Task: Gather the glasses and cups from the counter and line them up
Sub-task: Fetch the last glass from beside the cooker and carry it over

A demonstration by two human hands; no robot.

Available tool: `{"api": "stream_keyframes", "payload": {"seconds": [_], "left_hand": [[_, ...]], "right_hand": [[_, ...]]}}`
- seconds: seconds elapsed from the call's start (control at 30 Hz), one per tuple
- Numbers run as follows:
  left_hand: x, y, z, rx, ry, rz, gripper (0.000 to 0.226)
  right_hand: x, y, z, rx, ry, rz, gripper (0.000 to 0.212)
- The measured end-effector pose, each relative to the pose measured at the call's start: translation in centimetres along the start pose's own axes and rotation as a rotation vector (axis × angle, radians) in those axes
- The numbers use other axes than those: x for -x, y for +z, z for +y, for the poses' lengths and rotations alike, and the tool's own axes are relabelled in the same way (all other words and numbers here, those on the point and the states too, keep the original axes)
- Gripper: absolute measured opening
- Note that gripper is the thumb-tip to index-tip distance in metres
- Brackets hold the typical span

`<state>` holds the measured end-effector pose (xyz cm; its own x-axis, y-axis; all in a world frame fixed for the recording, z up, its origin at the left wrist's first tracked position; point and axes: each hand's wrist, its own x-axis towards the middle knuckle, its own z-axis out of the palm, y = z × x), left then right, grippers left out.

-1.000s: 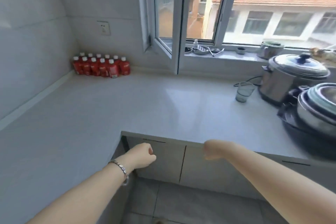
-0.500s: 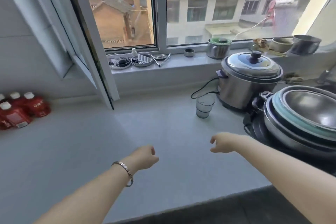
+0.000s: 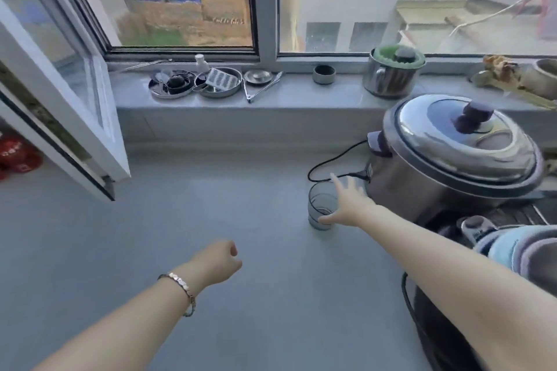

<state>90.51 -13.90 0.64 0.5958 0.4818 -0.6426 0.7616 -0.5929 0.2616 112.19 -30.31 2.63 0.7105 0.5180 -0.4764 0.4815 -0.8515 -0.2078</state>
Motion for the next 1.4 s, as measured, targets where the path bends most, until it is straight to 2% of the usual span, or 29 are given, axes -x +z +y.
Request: {"api": "stream_keyframes", "payload": {"seconds": [0.13, 0.27, 0.4, 0.53, 0.7, 0.9, 1.07, 1.2, 1.33, 1.4], "left_hand": [[-1.2, 0.8, 2.3, 0.047, -0.073, 0.025, 0.038], [-1.2, 1.6, 3.5, 0.096, -0.124, 0.039, 0.036], [-0.2, 2.2, 3.0, 0.176, -0.181, 0.060, 0.037], [2.2, 3.3, 0.1, 0.317, -0.246, 0.101, 0.037], [8.8, 6.6, -6.6, 0.431, -0.409, 0.159, 0.037], [21.1, 11.6, -17.5, 0.616, -0.635, 0.289, 0.031], [33.3, 18.1, -27.3, 0.765, -0.809, 0.432, 0.003], [43.5, 22.9, -34.4, 0.786, -0.939, 0.482, 0.005], [52.9, 27.2, -40.3, 0.802, -1.060, 0.527, 0.027], [57.1, 29.0, -42.6, 0.819, -1.119, 0.531, 0.022]], "right_hand": [[-2.9, 1.2, 1.5, -0.006, -0.114, -0.079, 0.109], [-3.6, 1.3, 2.0, -0.036, -0.234, -0.018, 0.104], [-3.2, 0.9, 1.2, -0.077, -0.254, -0.007, 0.097], [-1.1, 1.4, -2.2, 0.075, -0.397, -0.034, 0.095], [4.3, 5.0, -10.1, 0.240, -0.743, -0.118, 0.102], [15.0, 12.6, -21.8, 0.353, -1.076, -0.229, 0.104], [27.0, 20.1, -30.4, 0.421, -1.288, -0.285, 0.102], [36.9, 25.5, -36.6, 0.490, -1.391, -0.302, 0.104], [45.4, 30.5, -42.6, 0.561, -1.505, -0.316, 0.103], [49.3, 32.8, -45.2, 0.589, -1.550, -0.314, 0.104]]}}
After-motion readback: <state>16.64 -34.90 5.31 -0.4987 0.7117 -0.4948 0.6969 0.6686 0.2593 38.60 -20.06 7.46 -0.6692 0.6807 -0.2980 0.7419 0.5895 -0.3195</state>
